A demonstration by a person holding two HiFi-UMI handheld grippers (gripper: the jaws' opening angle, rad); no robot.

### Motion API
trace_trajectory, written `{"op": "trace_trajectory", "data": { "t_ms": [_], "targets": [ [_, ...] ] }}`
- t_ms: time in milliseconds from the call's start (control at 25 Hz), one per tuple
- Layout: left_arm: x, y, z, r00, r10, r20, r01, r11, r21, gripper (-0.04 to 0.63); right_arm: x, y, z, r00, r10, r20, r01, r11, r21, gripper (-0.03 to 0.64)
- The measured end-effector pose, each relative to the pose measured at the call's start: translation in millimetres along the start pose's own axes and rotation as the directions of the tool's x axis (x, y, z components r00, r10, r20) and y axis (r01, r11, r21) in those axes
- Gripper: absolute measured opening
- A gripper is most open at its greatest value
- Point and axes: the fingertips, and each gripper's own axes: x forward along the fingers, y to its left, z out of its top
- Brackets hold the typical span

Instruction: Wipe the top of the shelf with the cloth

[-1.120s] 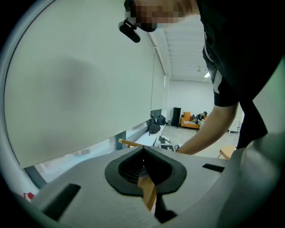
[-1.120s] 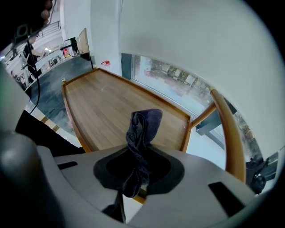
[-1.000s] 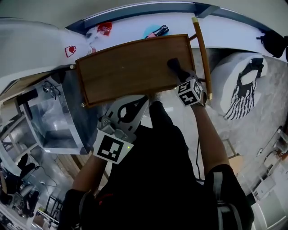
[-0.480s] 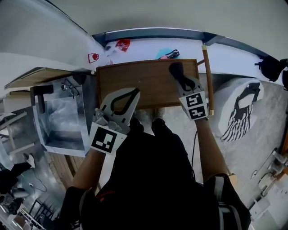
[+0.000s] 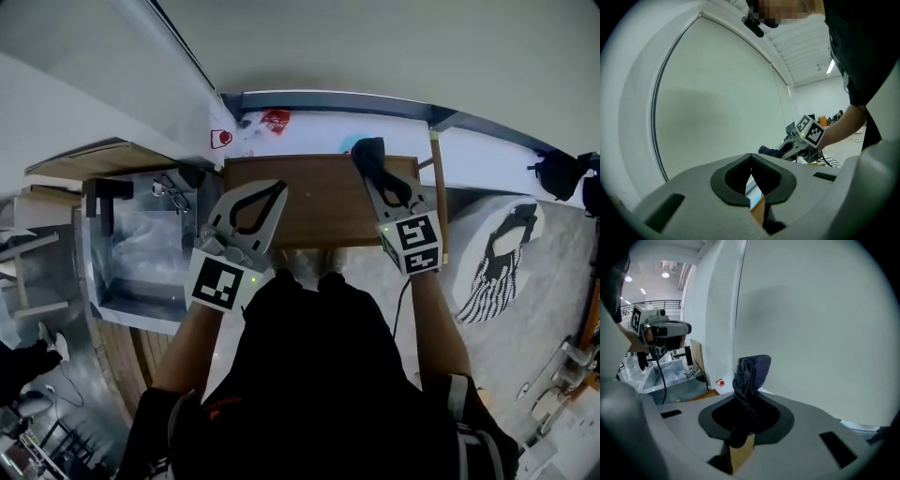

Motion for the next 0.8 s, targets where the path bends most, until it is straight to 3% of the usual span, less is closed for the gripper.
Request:
{"op": "trace_trajectory", "data": {
  "t_ms": [800],
  "targets": [
    [-23.6, 42.9, 8.9, 0.993, 0.116, 0.016, -0.116, 0.993, -0.002, 0.020, -16.1, 20.9, 81.5, 0.988, 0.086, 0.131, -0.081, 0.996, -0.048, 0.071]
  ]
}}
